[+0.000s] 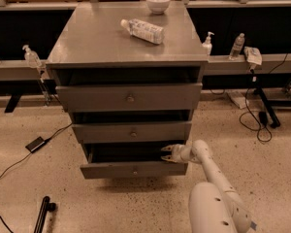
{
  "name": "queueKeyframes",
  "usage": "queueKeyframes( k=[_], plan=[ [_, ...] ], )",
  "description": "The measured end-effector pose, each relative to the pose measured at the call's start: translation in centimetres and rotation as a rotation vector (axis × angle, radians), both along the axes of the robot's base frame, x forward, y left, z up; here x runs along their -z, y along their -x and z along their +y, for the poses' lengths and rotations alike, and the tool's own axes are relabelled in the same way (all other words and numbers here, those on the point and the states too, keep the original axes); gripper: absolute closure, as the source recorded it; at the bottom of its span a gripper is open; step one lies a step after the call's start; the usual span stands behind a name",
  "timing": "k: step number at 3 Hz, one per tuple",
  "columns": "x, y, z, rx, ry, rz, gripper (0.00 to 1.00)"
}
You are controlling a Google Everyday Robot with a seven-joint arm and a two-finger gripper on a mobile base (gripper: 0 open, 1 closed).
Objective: Open bottom drawer
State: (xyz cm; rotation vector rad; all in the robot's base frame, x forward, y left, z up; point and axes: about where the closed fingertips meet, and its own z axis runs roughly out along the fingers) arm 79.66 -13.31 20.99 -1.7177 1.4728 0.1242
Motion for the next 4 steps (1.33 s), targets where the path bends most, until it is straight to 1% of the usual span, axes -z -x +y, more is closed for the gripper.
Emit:
queueKeyframes(
  k=[1, 2, 3, 4],
  plan=[
    [0.4, 1.5, -0.9, -0.002, -0.03, -0.009, 0.83],
    [1.0, 4.1, -1.9, -0.007, -0.068, -0.008, 1.0],
    [0.6, 4.6, -2.0, -0.009, -0.07, -0.004, 1.0],
    [0.6, 4.6, -2.0, -0.009, -0.07, -0.004, 1.0]
  ],
)
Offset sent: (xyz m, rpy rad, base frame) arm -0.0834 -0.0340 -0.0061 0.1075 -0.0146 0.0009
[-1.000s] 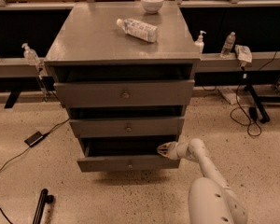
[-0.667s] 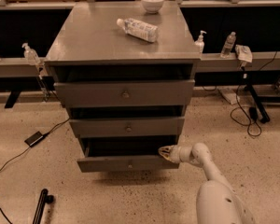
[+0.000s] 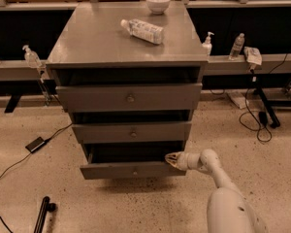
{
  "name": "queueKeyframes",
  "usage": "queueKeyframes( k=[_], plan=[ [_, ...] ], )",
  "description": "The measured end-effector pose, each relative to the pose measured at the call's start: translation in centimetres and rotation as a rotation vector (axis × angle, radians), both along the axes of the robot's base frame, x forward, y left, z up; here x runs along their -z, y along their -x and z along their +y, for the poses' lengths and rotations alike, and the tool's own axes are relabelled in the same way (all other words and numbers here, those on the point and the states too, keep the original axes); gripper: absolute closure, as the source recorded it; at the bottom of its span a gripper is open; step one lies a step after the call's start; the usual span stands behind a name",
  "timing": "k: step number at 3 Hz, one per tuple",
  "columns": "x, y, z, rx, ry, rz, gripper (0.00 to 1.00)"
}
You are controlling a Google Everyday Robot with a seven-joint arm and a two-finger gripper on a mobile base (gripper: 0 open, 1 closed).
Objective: Open bottom drawer
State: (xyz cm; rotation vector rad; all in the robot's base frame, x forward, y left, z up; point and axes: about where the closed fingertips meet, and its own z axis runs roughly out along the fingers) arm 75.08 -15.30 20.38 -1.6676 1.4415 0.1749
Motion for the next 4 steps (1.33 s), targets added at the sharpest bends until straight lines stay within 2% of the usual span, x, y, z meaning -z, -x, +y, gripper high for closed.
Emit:
queueKeyframes(
  k=[4],
  plan=[
    [-0.02, 0.0, 0.0, 0.0, 0.0, 0.0, 1.0]
  ],
)
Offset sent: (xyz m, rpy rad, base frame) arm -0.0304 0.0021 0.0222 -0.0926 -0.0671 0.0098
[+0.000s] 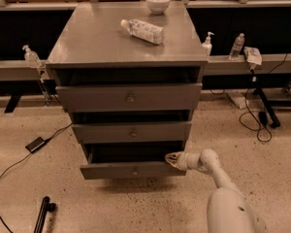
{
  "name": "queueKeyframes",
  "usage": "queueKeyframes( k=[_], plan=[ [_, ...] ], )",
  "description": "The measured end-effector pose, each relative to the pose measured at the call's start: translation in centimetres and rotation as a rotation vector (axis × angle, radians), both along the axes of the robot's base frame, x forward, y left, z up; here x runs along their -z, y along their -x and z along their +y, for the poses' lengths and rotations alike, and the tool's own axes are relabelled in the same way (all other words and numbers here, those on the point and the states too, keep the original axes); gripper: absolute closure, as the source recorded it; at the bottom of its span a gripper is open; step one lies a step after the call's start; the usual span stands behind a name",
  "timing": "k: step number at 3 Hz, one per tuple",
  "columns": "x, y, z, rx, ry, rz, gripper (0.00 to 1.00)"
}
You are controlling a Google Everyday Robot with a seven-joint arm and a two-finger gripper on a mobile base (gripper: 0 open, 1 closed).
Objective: Open bottom drawer
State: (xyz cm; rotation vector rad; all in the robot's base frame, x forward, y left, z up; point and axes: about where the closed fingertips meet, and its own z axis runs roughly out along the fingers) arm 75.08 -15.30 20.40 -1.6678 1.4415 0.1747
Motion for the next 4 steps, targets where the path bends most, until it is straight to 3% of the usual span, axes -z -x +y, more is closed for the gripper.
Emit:
queueKeyframes(
  k=[1, 2, 3, 4],
  plan=[
    [0.0, 0.0, 0.0, 0.0, 0.0, 0.0, 1.0],
    [-0.01, -0.01, 0.0, 0.0, 0.0, 0.0, 0.85],
    [-0.02, -0.01, 0.01, 0.0, 0.0, 0.0, 0.62],
    [-0.36, -0.23, 0.33, -0.01, 0.011, -0.011, 0.3]
  ],
)
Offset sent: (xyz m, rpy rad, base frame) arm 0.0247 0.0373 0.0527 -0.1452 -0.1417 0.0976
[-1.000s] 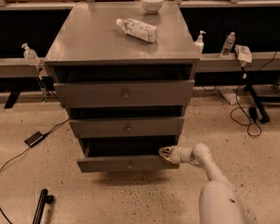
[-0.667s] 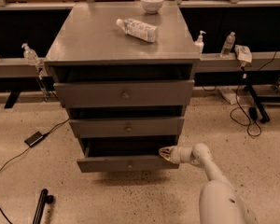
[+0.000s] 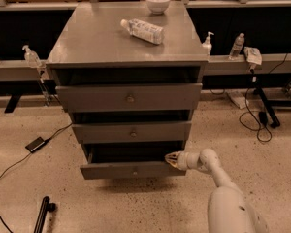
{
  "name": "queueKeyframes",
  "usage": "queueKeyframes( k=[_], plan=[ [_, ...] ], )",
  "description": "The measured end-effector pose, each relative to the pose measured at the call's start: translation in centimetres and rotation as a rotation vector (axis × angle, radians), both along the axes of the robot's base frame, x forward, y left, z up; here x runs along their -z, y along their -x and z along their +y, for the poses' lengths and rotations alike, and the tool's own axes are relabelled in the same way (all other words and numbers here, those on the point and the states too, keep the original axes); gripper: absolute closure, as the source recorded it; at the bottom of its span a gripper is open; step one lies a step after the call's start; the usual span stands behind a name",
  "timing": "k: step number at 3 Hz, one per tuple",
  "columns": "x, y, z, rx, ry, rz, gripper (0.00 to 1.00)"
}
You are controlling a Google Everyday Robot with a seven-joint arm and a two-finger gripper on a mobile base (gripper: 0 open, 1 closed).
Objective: Open bottom drawer
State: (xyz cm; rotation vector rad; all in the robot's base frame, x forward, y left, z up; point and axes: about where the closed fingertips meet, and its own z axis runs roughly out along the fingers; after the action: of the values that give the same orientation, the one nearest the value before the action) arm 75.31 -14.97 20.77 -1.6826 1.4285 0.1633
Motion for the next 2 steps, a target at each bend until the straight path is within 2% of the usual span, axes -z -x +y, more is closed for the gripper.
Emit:
queueKeyframes(
  k=[1, 2],
  plan=[
    [-1.81, -0.95, 1.69, -0.048, 0.052, -0.053, 0.07],
    [-2.72, -1.12, 2.61, -0.078, 0.079, -0.076, 0.0]
  ],
)
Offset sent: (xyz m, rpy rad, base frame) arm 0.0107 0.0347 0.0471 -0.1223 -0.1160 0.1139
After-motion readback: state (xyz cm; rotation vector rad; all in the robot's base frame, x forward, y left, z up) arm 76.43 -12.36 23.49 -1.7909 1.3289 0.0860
